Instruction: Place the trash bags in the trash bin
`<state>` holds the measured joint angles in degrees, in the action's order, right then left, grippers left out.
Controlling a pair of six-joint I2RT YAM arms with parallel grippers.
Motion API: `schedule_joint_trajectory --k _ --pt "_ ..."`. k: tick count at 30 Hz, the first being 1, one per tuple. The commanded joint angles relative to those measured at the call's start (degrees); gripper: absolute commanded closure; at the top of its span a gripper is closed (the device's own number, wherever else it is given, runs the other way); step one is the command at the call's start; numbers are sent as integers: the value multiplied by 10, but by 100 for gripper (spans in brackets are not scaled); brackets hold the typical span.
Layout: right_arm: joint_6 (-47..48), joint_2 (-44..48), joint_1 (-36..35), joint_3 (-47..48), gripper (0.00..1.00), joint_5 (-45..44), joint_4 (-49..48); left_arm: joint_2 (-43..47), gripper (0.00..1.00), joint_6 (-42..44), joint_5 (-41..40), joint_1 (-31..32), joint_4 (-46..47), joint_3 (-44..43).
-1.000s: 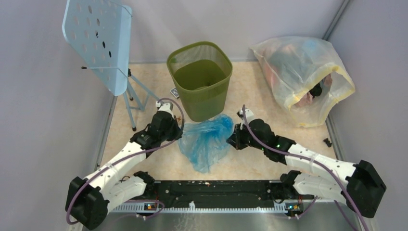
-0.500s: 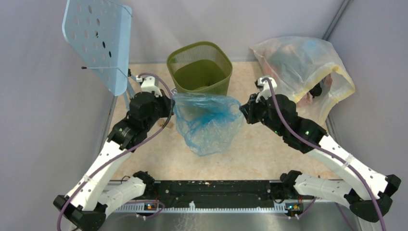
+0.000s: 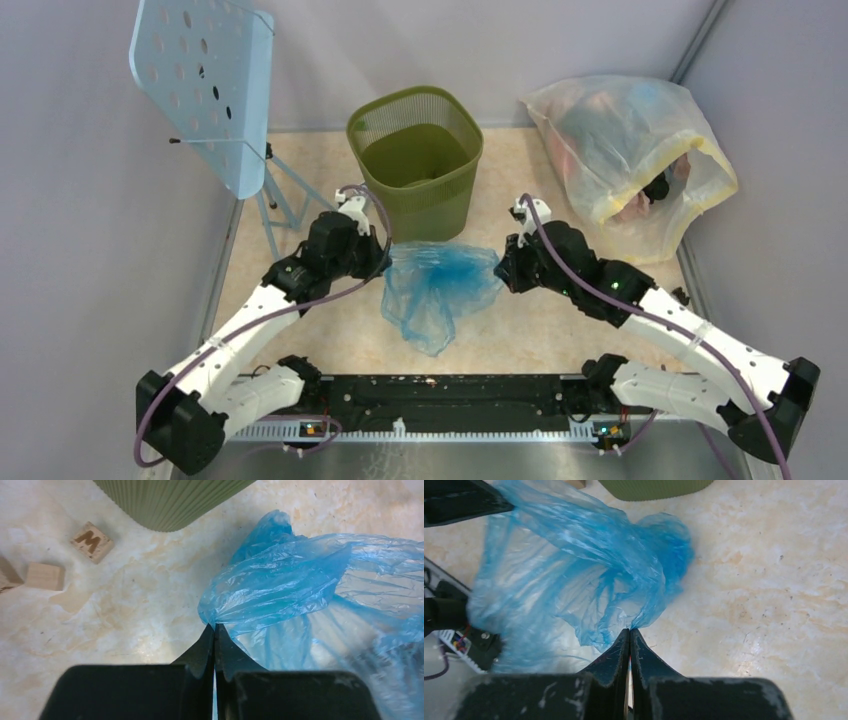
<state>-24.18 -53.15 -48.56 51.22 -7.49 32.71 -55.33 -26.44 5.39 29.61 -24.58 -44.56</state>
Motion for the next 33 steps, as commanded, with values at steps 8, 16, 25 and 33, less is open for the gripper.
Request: schedule_joint_trajectory --k 8,16,25,33 --pt "50 -52 4 441 100 108 56 -38 100 30 130 -2 -52 -443" --pt "34 17 4 355 100 54 46 51 100 -4 160 -2 25 -343" --pt "-66 143 5 5 100 3 72 135 100 -83 249 0 117 109" --pt "-13 112 4 141 100 30 72 143 100 -32 261 2 25 -41"
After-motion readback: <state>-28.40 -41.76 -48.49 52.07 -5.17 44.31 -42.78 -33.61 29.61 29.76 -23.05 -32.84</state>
